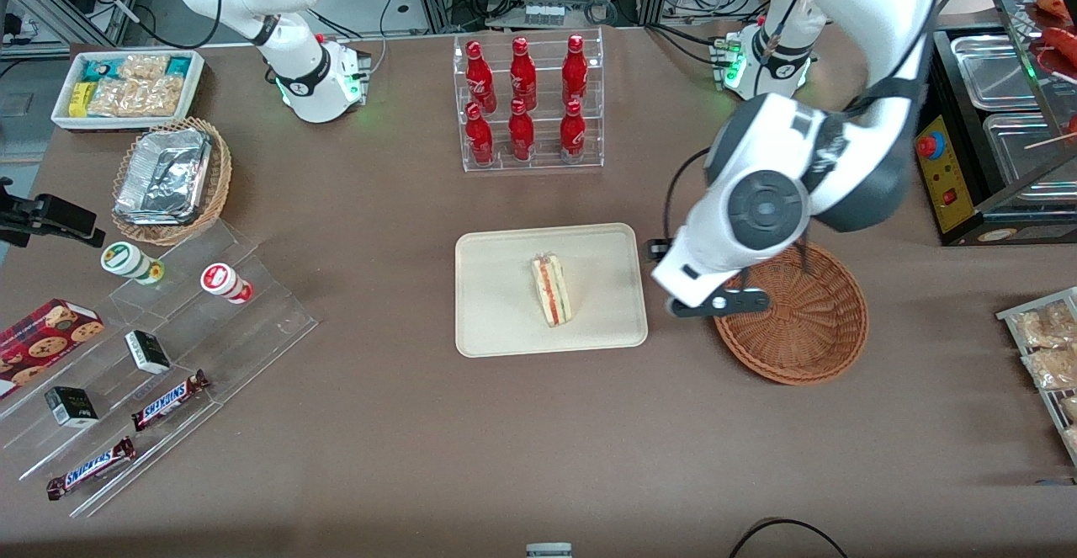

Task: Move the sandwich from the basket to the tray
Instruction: 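Raise the open left gripper away from the tray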

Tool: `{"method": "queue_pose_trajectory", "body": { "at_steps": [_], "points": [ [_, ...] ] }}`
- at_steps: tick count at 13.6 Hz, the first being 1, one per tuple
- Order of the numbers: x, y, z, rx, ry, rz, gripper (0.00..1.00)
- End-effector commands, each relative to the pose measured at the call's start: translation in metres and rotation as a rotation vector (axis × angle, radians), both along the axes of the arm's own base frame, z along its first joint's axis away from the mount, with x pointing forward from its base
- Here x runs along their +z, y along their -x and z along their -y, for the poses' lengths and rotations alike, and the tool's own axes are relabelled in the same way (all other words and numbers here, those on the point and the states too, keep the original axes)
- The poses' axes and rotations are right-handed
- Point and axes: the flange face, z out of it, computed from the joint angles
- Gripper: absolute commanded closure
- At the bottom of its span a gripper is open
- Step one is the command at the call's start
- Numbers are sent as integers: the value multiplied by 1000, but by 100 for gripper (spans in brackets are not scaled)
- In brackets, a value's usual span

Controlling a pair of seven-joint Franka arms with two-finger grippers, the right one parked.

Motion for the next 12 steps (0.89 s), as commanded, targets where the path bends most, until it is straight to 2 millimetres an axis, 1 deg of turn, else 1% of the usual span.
{"method": "queue_pose_trajectory", "body": {
  "at_steps": [1,4,5,6,9,10,12],
  "points": [
    [22,27,-41,-96,-18,9,0],
    [37,29,-83,-116,-1,6,0],
    [41,29,-92,-139,5,-8,0],
    [51,30,-107,-160,17,-6,0],
    [64,27,-150,-223,52,-15,0],
    [73,29,-164,-225,60,-8,0],
    [96,39,-181,-213,61,15,0]
  ]
}}
